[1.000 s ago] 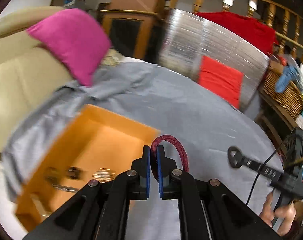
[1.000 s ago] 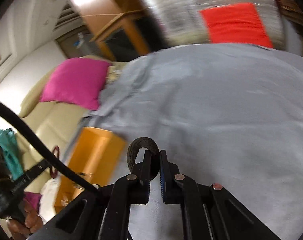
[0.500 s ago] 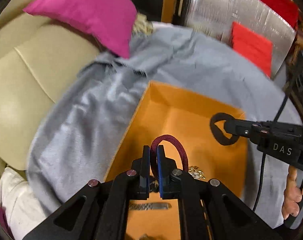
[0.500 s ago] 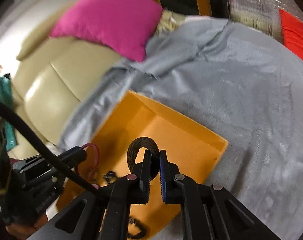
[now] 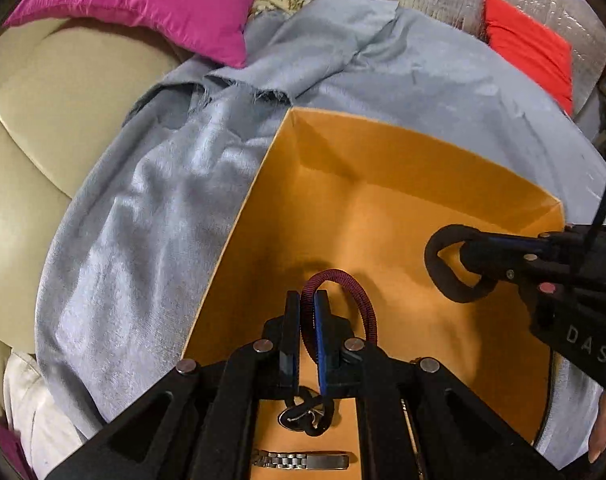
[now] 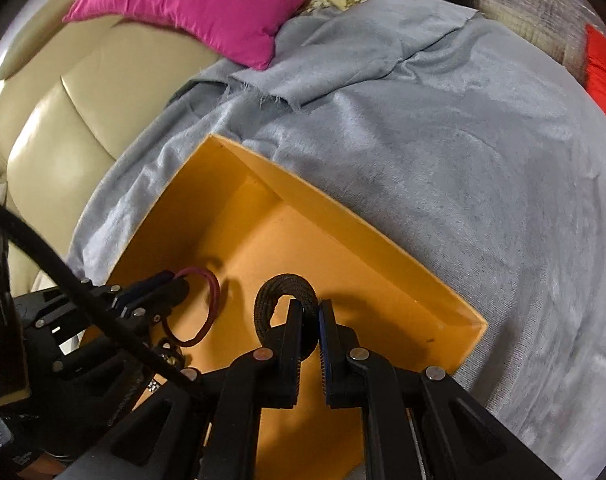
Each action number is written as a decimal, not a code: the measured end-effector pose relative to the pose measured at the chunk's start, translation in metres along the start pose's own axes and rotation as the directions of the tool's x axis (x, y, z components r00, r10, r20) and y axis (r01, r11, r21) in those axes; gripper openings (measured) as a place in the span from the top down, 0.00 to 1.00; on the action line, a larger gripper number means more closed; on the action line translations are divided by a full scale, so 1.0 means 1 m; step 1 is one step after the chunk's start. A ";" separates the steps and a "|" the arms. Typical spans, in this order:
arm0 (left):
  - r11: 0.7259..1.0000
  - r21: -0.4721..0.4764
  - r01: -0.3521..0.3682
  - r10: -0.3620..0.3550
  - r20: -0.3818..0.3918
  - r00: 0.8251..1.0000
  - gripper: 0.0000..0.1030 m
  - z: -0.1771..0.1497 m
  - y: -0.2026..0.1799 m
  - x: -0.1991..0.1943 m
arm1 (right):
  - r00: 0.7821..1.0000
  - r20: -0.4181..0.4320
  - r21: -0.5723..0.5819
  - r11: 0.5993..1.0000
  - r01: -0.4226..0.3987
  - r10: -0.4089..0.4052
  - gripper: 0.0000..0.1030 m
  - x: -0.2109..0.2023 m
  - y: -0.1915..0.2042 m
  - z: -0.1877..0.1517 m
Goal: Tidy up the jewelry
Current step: 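Open the left tool over the tray while the right tool releases its hair tie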
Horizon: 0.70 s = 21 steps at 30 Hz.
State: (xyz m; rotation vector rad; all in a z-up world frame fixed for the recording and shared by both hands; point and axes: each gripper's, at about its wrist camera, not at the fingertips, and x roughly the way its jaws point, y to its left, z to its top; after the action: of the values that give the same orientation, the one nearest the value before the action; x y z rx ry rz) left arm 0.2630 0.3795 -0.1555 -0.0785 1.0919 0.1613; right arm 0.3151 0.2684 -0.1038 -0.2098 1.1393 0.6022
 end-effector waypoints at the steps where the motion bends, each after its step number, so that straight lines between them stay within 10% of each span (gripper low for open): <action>1: 1.000 -0.007 -0.006 0.006 -0.010 1.000 0.93 0.000 0.002 0.003 | 1.000 -0.012 -0.009 1.000 0.006 -0.006 0.91 0.004 0.002 0.002; 8: 0.999 -0.043 0.016 -0.019 -0.065 0.998 0.93 0.001 0.008 0.017 | 0.999 -0.050 -0.029 0.999 0.016 -0.018 0.87 0.011 0.003 0.005; 21: 0.996 -0.035 -0.084 0.088 0.153 0.984 0.36 -0.016 0.011 -0.084 | 0.989 0.141 0.030 0.998 -0.048 0.043 0.77 -0.068 -0.004 -0.020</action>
State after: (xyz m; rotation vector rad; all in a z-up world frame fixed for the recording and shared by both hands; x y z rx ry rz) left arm 0.2089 0.3807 -0.0885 -0.0432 0.9390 0.2566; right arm 0.2824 0.2324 -0.0524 -0.1118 1.0195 0.6282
